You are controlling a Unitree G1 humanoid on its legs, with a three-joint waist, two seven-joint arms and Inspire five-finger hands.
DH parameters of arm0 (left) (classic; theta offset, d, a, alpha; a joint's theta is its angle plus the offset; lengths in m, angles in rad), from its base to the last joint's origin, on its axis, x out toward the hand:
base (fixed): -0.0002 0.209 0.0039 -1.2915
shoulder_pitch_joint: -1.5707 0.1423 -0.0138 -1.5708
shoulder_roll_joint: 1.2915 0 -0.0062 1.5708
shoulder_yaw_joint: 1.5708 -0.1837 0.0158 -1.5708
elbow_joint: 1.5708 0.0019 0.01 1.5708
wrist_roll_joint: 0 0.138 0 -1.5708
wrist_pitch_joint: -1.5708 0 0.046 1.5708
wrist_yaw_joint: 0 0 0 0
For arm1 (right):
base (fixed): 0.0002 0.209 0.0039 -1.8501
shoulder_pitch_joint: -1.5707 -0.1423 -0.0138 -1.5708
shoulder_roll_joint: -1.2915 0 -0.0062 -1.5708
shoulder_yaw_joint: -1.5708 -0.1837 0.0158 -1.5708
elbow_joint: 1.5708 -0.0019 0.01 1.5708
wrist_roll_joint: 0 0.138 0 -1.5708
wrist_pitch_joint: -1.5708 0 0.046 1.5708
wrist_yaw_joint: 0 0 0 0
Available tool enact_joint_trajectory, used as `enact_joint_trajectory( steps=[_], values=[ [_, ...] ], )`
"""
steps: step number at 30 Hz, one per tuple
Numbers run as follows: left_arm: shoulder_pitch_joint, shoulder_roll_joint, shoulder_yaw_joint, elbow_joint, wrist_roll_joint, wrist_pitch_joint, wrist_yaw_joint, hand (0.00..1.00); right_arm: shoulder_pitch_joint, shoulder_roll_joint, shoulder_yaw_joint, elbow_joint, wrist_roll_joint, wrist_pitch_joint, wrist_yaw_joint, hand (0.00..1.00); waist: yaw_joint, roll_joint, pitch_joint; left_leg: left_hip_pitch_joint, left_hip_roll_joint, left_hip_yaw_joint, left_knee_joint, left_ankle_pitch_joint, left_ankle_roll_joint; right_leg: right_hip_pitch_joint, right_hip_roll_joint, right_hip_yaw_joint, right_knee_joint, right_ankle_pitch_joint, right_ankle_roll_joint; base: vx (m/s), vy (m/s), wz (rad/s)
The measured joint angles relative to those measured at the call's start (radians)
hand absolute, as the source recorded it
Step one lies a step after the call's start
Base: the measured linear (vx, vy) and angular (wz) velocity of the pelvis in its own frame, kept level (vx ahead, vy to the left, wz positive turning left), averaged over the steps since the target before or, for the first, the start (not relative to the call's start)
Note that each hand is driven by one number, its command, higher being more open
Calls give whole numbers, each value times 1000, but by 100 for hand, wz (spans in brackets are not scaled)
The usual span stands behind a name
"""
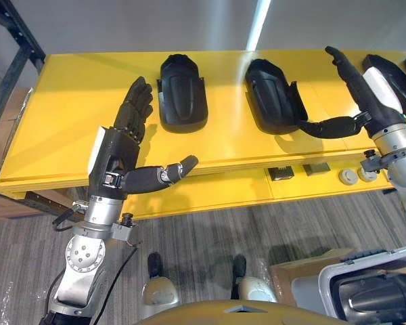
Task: Walk over and take three plastic housings, then place them on the shelf
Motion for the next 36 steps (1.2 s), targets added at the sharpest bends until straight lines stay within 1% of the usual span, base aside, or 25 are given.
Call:
enact_joint_trajectory(
  steps=[4, 5, 6, 10, 15, 17, 19, 21, 23, 25, 28, 31, 36],
  values=[
    [-54, 0, -7, 0, 0, 1, 25, 100, 17, 1, 0, -2, -10, 15, 0, 100, -3, 10, 3, -16, 0, 2, 2, 5, 6, -17, 0, 4, -1, 14, 4, -1, -1, -1],
    [-58, 0, -7, 0, 0, 1, 30, 100, 17, 1, 0, -2, -12, 19, 0, 100, -2, 12, 4, -16, -1, 2, 3, 5, 6, -17, 0, 4, -1, 15, 3, 39, -6, 2],
    [-67, 0, -6, 0, 0, 1, 44, 100, 17, 1, 0, -2, -46, 22, -7, 100, -1, 14, 6, -16, -1, 1, 4, 5, 6, -17, 0, 3, 1, 16, 2, 34, -5, 2],
    [-67, 0, -7, 0, 0, 1, 63, 100, 5, 1, 4, -2, -48, 32, -29, 100, -1, 21, 11, -18, -1, -1, 4, 3, 4, -17, 0, 1, 1, 15, 2, 9, -2, 1],
    [-72, 0, -7, 0, 0, 1, 71, 100, -57, 1, 21, 9, -47, 42, -69, 100, 0, 46, 46, -27, -2, -6, 1, 4, 6, -22, 0, -5, 1, 10, -2, -25, 0, 3],
    [-76, 0, -7, 0, 0, 1, 72, 100, -91, 1, 50, 45, -47, 41, -82, 100, 0, 54, 64, -37, -2, -12, 3, 6, 8, -28, 0, -10, 2, 10, -3, -24, -3, 6],
    [-83, 0, -6, 0, 0, 0, 73, 100, -103, 1, 62, 80, -47, 41, -92, 100, 2, 55, 68, -53, -2, -19, 4, 9, 9, -43, -1, -15, 6, 10, -3, -3, -5, 10],
    [-108, 1, -5, 0, 0, 0, 76, 100, -131, 1, 68, 117, -47, 42, -97, 100, 2, 57, 91, -69, -2, -29, 5, 15, 10, -64, -3, -20, 28, 9, -6, -2, -5, 12],
    [-153, 1, -5, 0, 0, 0, 88, 100, -181, 1, 73, 149, -44, 42, -99, 100, 4, 59, 135, -75, -2, -34, 6, 23, 11, -81, -5, -21, 56, 4, -13, -8, -1, 3],
    [-173, 3, -3, 1, 0, 1, 96, 100, -214, 0, 73, 151, -44, 40, -107, 100, 0, 57, 162, -77, -2, -37, 18, 21, 11, -82, -6, -21, 67, 1, -15, 0, 0, 0],
    [-204, 3, -3, 2, 0, 0, 98, 100, -233, -1, 74, 151, -44, 40, -131, 100, 0, 62, 203, -87, -1, -45, 67, -3, 11, -89, -13, -20, 113, -24, -17, -51, -6, 1],
    [-202, 3, -3, 2, 0, 0, 104, 100, -246, -1, 74, 151, -44, 39, -139, 100, -4, 66, 213, -104, 1, -45, 93, -18, 13, -105, -17, -16, 135, -40, -16, -30, -4, 0],
    [-201, 3, 12, 2, 0, 0, 113, 100, -248, -1, 74, 151, -44, 38, -149, 100, -10, 67, 217, -122, 2, -45, 116, -24, 14, -117, -18, -13, 139, -39, -15, -5, -1, -1]
  ],
)
